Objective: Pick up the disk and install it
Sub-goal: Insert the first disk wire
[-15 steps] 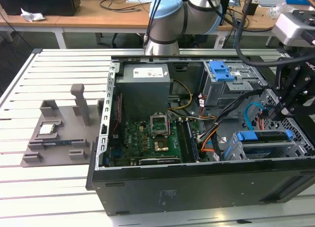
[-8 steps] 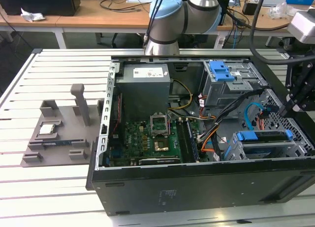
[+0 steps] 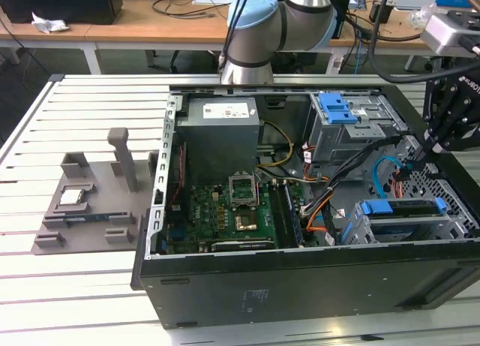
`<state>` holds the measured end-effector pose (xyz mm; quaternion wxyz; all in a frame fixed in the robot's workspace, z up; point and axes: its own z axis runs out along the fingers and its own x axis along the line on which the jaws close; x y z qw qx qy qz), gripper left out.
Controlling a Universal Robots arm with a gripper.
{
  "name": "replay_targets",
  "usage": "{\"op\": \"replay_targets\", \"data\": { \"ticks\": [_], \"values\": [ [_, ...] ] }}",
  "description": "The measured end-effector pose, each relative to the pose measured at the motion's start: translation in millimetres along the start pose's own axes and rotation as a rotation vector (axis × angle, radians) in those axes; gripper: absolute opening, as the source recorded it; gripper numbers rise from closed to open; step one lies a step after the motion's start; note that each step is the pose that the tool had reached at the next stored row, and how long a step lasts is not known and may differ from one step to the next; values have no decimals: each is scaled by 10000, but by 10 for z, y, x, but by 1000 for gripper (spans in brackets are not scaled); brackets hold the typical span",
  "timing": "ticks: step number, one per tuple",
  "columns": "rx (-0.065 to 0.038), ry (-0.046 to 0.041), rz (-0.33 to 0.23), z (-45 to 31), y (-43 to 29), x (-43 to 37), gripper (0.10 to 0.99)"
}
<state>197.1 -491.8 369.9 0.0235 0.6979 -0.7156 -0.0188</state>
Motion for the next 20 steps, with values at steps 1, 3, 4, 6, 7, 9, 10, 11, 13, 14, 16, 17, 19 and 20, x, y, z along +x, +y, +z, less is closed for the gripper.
{"op": "replay_targets", "data": {
  "ticks": [1,3,4,6,7,9,10,11,13,14,16,17,19,20],
  "values": [
    [0,11,1,20,-1,-17,106],
    [2,64,4,32,-1,-22,106],
    [2,64,4,32,-2,-22,106],
    [2,66,3,31,-2,-23,106],
    [2,66,3,31,-2,-23,106],
    [2,66,3,31,-2,-23,169],
    [2,66,3,31,-2,-23,235],
    [2,67,3,31,-2,-23,294],
    [2,67,3,31,-2,-23,294],
    [2,67,3,31,-2,-23,361],
    [6,236,12,51,-3,-65,361],
    [7,305,18,64,-2,-84,361],
    [11,444,26,86,-3,-117,361],
    [13,510,31,94,-2,-121,361]
  ]
}}
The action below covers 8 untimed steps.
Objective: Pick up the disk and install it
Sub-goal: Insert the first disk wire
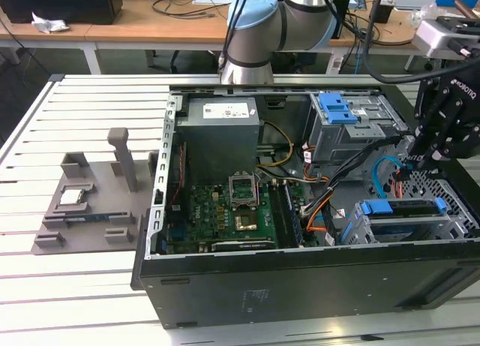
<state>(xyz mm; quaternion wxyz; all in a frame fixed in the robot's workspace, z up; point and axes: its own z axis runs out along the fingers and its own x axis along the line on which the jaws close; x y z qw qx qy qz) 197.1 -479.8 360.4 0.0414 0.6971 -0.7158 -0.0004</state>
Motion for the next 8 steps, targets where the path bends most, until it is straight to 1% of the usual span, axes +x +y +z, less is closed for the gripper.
{"op": "replay_targets", "data": {
  "ticks": [1,2,4,5,6,8],
  "values": [
    [3,111,6,13,-1,0,361],
    [4,183,10,21,-2,-1,361],
    [8,280,16,34,1,-2,361],
    [7,287,16,33,7,4,361],
    [9,289,16,37,24,28,361],
    [10,293,16,40,34,67,361]
  ]
}}
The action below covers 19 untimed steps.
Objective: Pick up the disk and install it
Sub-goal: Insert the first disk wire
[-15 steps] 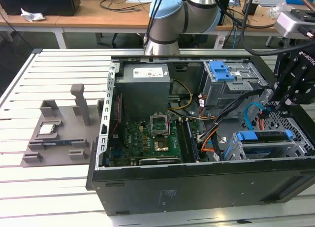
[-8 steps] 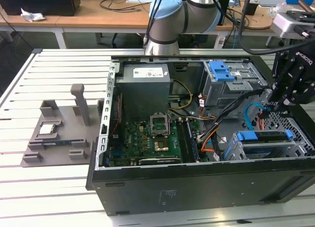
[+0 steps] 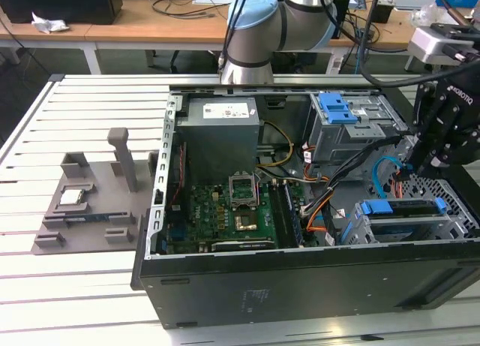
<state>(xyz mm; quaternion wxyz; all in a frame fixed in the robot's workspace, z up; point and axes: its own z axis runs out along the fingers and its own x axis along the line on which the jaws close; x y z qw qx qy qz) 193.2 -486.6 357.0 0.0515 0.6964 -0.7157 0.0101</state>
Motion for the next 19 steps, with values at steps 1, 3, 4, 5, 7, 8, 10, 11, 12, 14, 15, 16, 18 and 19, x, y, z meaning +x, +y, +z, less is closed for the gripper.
{"op": "replay_targets", "data": {
  "ticks": [1,3,4,5,7,8,10,11,12,14,15,16,18,19],
  "values": [
    [0,3,0,6,1,46,361],
    [1,17,0,10,0,104,361],
    [1,19,0,12,-1,122,361],
    [1,20,0,14,-2,135,361],
    [0,19,0,14,-1,137,361],
    [0,20,1,14,-1,139,361],
    [1,20,0,14,-1,142,345],
    [0,20,0,14,-1,143,278],
    [1,20,0,14,-1,145,216],
    [1,19,0,15,-2,147,165],
    [1,20,0,14,-1,149,165],
    [1,20,0,14,-2,150,165],
    [1,28,3,16,-1,170,165],
    [2,42,4,18,-1,191,165]
  ]
}}
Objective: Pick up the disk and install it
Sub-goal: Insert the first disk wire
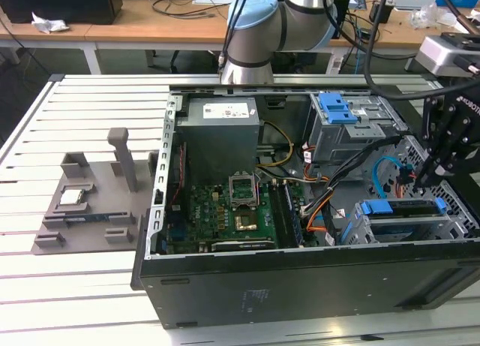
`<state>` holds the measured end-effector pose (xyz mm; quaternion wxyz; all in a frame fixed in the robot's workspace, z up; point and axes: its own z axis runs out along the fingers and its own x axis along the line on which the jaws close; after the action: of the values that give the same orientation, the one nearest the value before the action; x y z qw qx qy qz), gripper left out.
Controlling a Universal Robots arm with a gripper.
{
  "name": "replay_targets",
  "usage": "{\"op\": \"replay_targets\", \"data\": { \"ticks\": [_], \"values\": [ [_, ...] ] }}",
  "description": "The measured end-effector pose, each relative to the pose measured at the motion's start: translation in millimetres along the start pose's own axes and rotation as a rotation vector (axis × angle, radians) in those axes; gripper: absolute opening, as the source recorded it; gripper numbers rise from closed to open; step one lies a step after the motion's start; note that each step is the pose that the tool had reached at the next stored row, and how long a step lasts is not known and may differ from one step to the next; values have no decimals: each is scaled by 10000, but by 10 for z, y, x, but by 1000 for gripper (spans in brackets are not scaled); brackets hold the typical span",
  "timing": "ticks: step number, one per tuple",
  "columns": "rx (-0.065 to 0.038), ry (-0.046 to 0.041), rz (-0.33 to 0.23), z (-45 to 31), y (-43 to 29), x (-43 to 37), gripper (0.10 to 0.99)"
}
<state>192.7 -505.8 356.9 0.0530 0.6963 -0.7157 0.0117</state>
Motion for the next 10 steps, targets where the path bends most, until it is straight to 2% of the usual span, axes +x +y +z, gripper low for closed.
{"op": "replay_targets", "data": {
  "ticks": [4,6,8,10],
  "values": [
    [1,9,-19,28,20,102,165],
    [2,-35,-50,47,54,126,165],
    [3,-53,-55,71,56,131,165],
    [3,-53,-61,131,53,127,165]
  ]
}}
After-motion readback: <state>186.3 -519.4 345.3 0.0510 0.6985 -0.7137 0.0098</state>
